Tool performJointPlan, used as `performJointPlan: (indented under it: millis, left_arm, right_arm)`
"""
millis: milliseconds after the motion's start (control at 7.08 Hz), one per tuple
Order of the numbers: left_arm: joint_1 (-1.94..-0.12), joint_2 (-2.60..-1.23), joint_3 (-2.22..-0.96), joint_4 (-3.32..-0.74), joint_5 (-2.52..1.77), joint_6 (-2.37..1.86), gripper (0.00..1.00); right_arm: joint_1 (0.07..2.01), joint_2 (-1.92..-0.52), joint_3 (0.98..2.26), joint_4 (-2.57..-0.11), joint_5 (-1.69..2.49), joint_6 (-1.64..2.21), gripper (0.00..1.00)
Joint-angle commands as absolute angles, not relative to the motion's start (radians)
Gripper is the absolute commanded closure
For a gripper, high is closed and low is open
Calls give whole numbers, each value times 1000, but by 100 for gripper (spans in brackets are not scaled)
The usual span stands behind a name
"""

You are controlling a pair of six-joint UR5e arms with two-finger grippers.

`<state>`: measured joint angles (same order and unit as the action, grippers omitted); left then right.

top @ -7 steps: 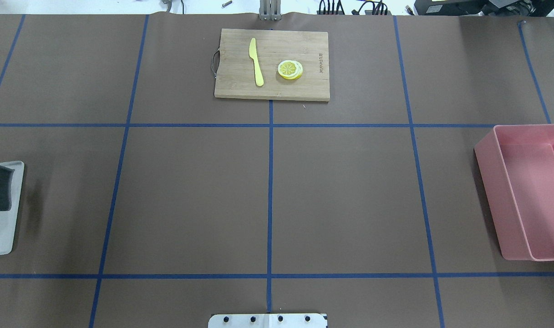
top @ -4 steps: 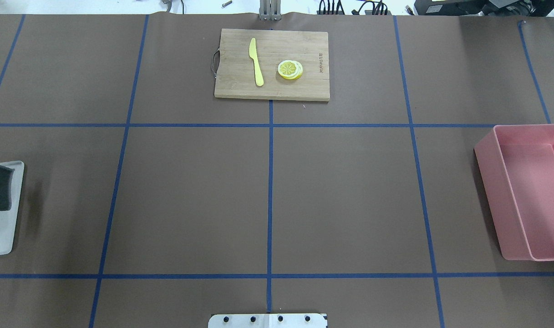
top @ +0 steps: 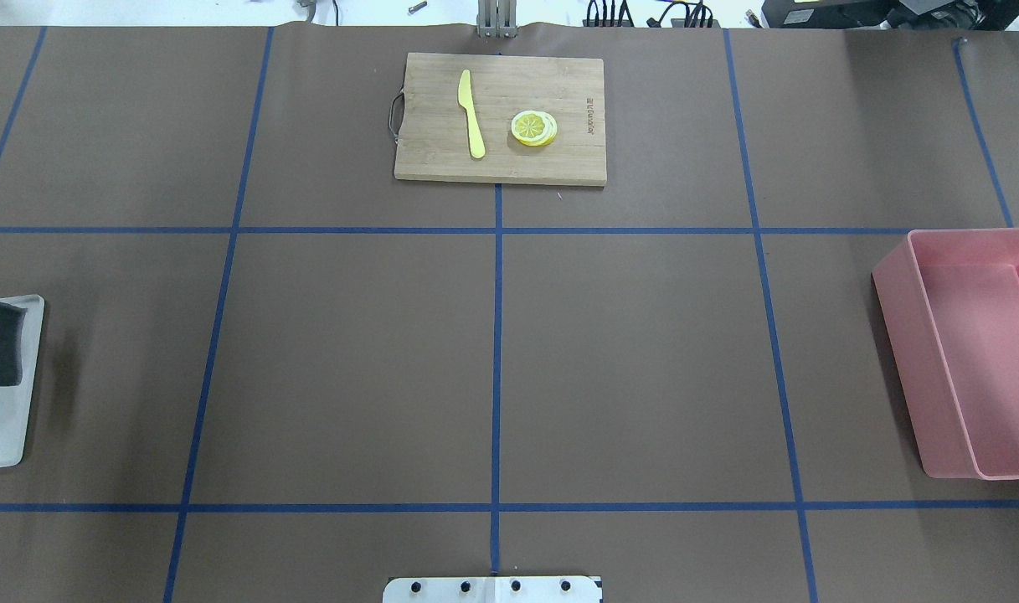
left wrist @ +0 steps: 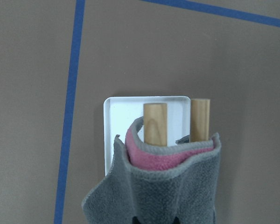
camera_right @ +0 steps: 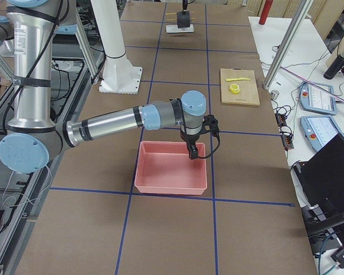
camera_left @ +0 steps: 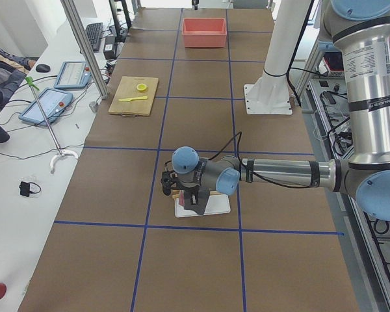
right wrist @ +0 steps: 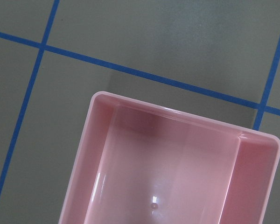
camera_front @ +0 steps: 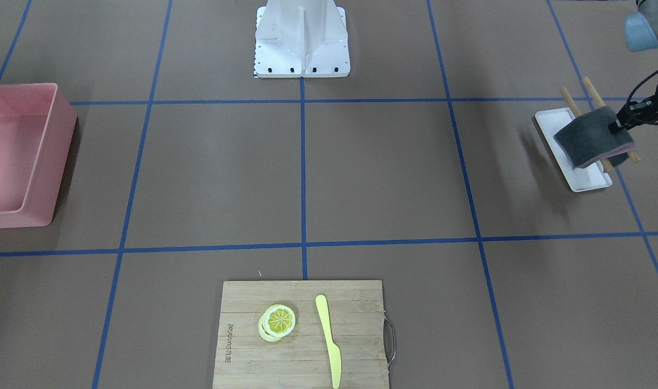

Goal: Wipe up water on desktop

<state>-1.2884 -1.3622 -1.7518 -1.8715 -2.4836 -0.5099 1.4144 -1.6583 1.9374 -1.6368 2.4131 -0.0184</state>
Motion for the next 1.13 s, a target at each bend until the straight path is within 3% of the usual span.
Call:
performJointPlan:
  millis: [0, 565, 989]
  left_arm:
    - [-1290, -1362, -1752, -1873, -2490, -509, 54]
    - [-1298, -1355, -1759, -1873, -2491, -508, 64]
    - [-1298, -1326, -1782, -1875, -2490, -508, 81]
  right_arm:
    - [1414, -1658, 1937, -1637, 2413, -18, 0]
    - [1414, -1658, 1937, -1637, 2413, -18, 0]
    - [1411, -1657, 1937, -1637, 2413, -18, 0]
